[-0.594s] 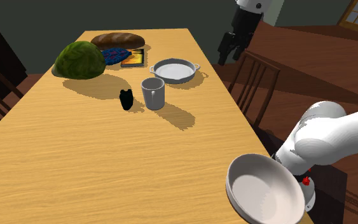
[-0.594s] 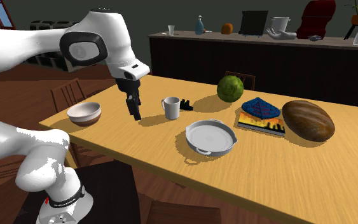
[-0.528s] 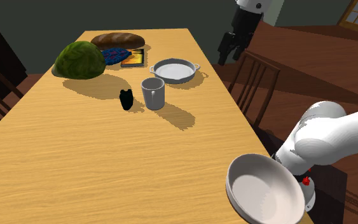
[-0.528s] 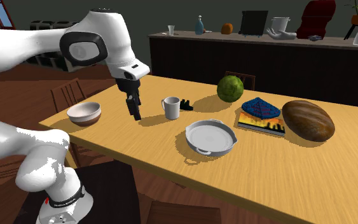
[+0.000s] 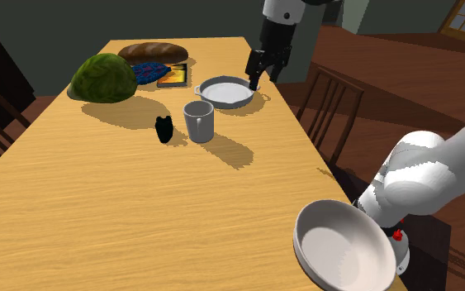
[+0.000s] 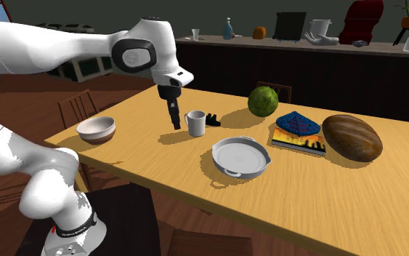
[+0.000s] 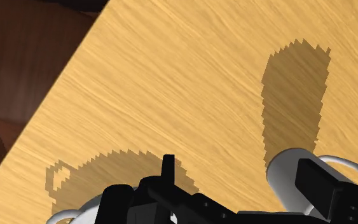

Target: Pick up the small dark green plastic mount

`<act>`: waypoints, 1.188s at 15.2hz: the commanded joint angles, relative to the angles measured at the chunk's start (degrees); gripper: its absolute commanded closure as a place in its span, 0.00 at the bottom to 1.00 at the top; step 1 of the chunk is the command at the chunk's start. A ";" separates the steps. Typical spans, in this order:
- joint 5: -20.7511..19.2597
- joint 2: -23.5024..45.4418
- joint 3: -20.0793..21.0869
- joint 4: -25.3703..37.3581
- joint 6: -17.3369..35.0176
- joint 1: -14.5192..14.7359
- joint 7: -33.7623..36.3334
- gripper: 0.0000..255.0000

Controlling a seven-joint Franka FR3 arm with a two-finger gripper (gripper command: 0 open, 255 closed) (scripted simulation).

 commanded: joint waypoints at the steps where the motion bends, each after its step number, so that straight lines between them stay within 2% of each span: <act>1: -0.07 4.05 1.53 2.16 1.47 0.48 1.11 0.00; 10: -3.42 23.68 7.60 17.25 3.76 2.55 6.89 0.00; 18: -9.63 42.92 10.98 36.26 1.04 6.46 12.30 0.00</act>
